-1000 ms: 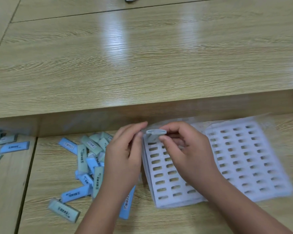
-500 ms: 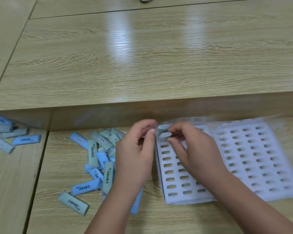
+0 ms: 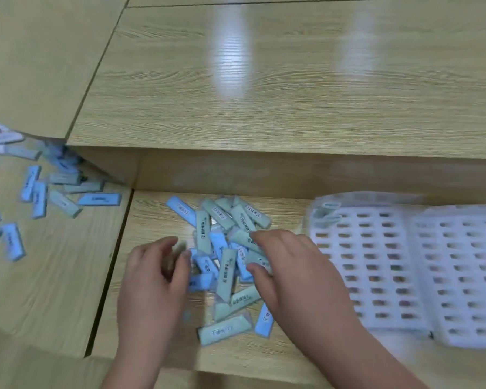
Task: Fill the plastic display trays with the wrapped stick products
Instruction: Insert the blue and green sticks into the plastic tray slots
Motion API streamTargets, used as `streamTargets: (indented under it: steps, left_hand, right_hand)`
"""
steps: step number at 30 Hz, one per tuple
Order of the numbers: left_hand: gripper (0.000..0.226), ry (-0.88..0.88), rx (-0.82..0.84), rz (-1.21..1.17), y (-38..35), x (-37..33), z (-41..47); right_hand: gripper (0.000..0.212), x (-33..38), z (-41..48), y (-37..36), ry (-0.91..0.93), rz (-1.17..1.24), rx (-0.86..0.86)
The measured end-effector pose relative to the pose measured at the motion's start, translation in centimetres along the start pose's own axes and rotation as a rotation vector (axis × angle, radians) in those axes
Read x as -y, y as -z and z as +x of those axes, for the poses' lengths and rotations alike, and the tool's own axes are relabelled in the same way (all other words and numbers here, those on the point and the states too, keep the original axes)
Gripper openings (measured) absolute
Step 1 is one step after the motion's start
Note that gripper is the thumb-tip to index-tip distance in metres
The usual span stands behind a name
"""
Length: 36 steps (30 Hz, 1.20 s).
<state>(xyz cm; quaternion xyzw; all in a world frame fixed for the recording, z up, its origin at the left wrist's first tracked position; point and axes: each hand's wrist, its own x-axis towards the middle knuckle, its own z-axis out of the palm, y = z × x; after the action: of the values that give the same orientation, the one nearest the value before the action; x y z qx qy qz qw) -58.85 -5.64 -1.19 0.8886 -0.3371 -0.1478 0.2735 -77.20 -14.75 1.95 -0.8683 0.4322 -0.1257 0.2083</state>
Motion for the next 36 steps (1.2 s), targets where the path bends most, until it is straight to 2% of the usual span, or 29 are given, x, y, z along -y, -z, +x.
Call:
streamTargets:
  steps: [3,7,10,14,16,19,22,24,27,30,34,36]
  left_hand:
    - [0.031,-0.001,0.054,0.012,-0.6,-0.7,2.3]
    - [0.027,0.057,0.097,-0.095,-1.4,-1.8,4.4]
    - [0.030,0.087,0.112,-0.103,-1.7,-2.1,4.9]
    - [0.020,0.096,0.140,-0.106,-1.8,-2.3,4.9]
    - [0.016,0.121,0.152,-0.139,-1.6,-2.1,5.2]
    - [0.017,0.166,0.184,-0.274,-0.5,-2.0,5.3]
    - [0.033,0.134,0.178,-0.402,1.1,-2.6,4.7]
    - [0.037,0.093,0.180,-0.474,1.7,-3.7,3.8]
    - [0.033,0.045,0.294,-0.604,1.6,-5.9,2.1]
    - [0.032,0.054,0.460,-0.700,0.1,-7.8,0.7]
    - [0.015,0.069,0.525,-0.765,-2.1,-10.2,-0.7]
    - [0.006,0.076,0.534,-0.806,-2.9,-11.2,-1.1]
  right_hand:
    - [0.022,1.3,2.2,-0.6,-0.047,-0.119,0.038]
    - [0.018,2.5,4.3,-1.3,-0.118,-0.416,0.125]
    - [0.014,2.9,5.0,-1.7,-0.128,-0.434,0.137]
    - [0.017,3.2,5.0,-1.1,-0.111,-0.452,0.113]
    - [0.020,3.2,4.3,-0.4,-0.089,-0.377,0.031]
    - [0.010,1.6,1.7,1.1,-0.039,-0.041,-0.135]
    - [0.009,-1.7,-1.2,3.7,-0.195,0.329,-0.316]
    - [0.016,-4.3,-2.2,4.5,-0.314,0.458,-0.436]
    - [0.028,-7.0,-2.0,4.7,-0.361,0.454,-0.427]
    - [0.018,-8.2,-1.3,4.1,-0.337,0.472,-0.387]
    - [0.021,-8.6,-0.5,3.4,-0.331,0.543,-0.348]
    - [0.021,-8.7,-0.3,3.4,-0.285,0.474,-0.331]
